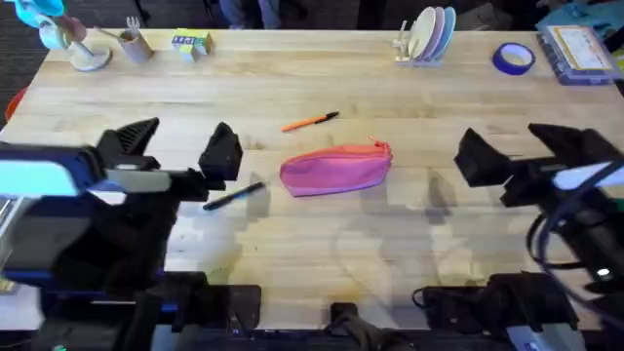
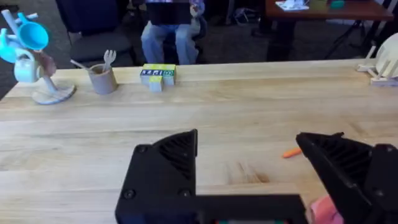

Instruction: Unzip the bag, pick up the pens from the table one at a time and place them inside, then zip the bag closed.

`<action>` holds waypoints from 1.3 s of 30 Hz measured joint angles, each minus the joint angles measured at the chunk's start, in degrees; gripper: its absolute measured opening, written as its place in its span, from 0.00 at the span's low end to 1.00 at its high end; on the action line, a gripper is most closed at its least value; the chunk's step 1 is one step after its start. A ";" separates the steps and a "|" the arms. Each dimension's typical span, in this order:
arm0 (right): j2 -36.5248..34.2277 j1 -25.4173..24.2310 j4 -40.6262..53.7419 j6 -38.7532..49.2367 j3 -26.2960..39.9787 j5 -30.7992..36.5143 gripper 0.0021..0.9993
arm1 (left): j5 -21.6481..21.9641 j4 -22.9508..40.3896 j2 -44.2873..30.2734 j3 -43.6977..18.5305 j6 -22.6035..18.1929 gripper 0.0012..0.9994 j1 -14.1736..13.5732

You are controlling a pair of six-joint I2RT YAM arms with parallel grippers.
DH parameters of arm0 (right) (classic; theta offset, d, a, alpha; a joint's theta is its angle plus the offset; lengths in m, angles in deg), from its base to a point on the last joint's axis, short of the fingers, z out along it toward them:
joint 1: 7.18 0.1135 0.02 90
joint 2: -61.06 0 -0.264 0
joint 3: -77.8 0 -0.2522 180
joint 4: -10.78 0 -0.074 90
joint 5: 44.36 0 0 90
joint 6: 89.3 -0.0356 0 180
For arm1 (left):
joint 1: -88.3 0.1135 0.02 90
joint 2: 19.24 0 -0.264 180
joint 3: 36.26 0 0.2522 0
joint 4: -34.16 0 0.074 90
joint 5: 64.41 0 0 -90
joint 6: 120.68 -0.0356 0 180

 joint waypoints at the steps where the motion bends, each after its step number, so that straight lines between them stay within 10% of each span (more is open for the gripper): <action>1: -5.90 0.00 3.51 0.01 6.08 0.00 1.00 | 0.00 3.69 -3.99 -5.52 -0.55 0.99 0.00; 10: -27.89 0.00 19.26 0.01 33.03 -0.01 1.00 | -0.70 15.39 -22.54 -30.32 -1.40 0.99 0.00; 22: -34.38 0.00 22.92 0.03 38.86 -0.02 1.00 | -5.51 23.95 -38.27 -41.56 -3.94 0.99 0.00; 30: -34.36 0.00 22.92 0.01 38.86 -0.02 1.00 | -13.56 36.83 -38.45 -41.67 -33.18 0.99 0.00; 39: -34.38 0.00 22.29 0.03 38.86 -0.02 1.00 | -20.41 38.72 -38.47 -41.67 -53.51 0.99 0.00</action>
